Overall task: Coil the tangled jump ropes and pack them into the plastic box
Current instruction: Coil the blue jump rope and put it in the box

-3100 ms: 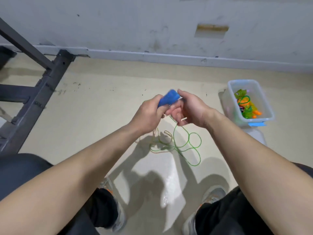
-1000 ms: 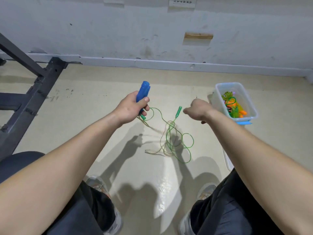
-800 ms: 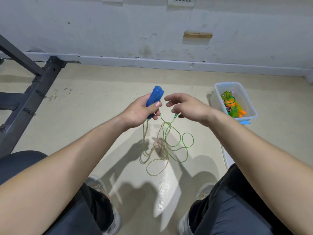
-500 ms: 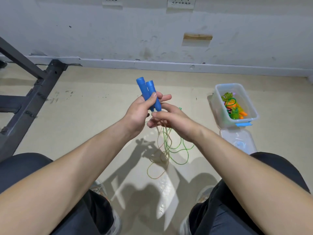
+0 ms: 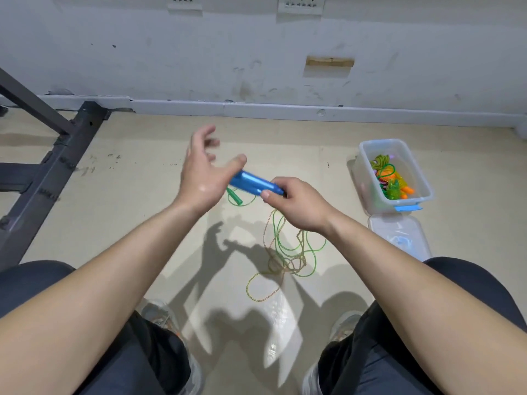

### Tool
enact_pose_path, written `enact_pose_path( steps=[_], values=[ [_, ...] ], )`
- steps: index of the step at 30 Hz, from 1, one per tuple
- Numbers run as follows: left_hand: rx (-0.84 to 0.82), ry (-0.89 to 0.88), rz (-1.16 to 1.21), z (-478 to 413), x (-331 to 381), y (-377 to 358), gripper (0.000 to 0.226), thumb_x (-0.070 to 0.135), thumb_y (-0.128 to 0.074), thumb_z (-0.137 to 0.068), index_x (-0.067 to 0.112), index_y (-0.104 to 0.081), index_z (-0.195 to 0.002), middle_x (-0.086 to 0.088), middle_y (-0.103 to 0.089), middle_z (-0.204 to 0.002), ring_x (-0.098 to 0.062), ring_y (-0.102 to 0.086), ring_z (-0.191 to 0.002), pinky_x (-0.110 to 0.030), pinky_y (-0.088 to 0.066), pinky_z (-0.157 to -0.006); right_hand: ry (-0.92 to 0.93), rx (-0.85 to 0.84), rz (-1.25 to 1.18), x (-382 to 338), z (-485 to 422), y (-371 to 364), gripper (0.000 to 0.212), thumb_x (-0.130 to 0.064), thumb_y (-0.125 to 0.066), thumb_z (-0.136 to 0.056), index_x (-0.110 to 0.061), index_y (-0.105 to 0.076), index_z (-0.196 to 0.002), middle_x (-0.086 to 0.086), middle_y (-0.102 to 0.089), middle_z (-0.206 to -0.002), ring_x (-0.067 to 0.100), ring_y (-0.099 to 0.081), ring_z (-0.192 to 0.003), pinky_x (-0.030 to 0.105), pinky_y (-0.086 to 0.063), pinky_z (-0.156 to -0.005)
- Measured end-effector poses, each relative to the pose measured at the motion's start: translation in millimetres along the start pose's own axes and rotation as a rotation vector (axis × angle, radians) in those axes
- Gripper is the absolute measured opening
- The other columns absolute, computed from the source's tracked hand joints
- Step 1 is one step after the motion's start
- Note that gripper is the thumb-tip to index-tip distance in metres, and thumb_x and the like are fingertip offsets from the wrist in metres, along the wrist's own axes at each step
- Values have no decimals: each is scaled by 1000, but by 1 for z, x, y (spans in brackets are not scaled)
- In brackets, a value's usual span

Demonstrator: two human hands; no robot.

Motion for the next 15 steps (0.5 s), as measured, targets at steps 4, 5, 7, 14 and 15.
enact_pose_path(
  steps=[4,5,7,14,15],
  values=[
    [-492,-552,-721,28,21,-36,52,71,-43,-85,41,-53,-127,18,-65,-117,-8,-55,-113,-40,-25,-109,-7,-152,98,0,4,-13,28,-31,-61,-95,-14,-56,-74,-8,-43,-59,11,-39,-54,30,-29,-56],
    [-657,-478,-722,39,10,-48,50,70,-38,-90,40,-50,-129,15,-68,-104,-9,-58,-101,-38,-28,-106,-20,-178,80,2,5,-15,27,-28,-62,-94,-12,-58,-72,-7,-41,-59,12,-36,-54,29,-28,-55],
    [-810,-274,-584,50,-6,-62,38,57,-37,-100,33,-48,-128,8,-66,-81,-15,-58,-84,-34,-39,-89,-53,-213,-22,5,6,-16,28,-26,-66,-92,-18,-61,-65,-5,-38,-60,15,-32,-57,31,-26,-55],
    [-878,37,-156,43,-10,-58,43,32,-43,-107,-4,-60,-91,-1,-61,-72,-11,-60,-63,-22,-49,-65,-71,-98,-324,16,2,5,25,-24,-84,-81,-11,-63,-82,-11,-41,-55,8,-34,-51,26,-26,-51],
    [-887,69,-131,43,-12,-57,44,32,-43,-107,-6,-60,-95,-2,-60,-74,-14,-62,-63,-23,-51,-66,-69,-74,-336,17,2,7,26,-24,-84,-80,-13,-62,-86,-11,-43,-56,9,-37,-53,27,-27,-53]
  ],
)
Point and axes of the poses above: each hand's wrist, its own z-axis away from the middle knuckle, its own y-axis out of the back of the hand, x = y × z, the point moved 6 cm from there along -z, towards the middle knuckle
